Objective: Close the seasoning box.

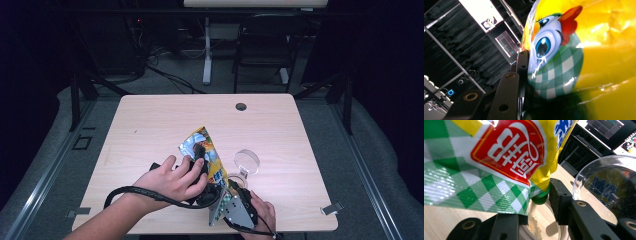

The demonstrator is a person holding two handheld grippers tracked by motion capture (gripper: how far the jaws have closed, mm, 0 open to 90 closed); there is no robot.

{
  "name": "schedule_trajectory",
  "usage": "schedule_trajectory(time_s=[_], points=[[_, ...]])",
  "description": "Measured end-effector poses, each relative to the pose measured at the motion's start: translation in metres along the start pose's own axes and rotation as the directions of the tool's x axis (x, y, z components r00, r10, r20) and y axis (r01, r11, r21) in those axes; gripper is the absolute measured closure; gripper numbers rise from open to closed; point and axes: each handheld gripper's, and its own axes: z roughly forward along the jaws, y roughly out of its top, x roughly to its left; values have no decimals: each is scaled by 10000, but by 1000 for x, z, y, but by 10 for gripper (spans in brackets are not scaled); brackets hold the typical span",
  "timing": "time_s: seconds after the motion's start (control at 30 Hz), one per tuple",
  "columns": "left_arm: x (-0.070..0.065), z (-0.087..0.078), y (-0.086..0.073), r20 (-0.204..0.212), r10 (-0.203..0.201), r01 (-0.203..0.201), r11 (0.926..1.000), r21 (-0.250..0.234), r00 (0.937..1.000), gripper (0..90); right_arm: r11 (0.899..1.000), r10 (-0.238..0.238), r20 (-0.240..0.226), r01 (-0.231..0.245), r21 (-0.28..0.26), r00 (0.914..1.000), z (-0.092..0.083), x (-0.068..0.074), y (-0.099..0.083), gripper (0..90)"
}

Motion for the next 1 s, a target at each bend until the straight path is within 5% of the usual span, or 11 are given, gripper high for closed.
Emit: schedule_trajectory(time_s=[1.0], points=[[3, -1, 1, -104, 141, -141, 9999, -14, 9998, 749, 10000, 56, -41, -56, 80, 10000, -2, -1, 1, 698]])
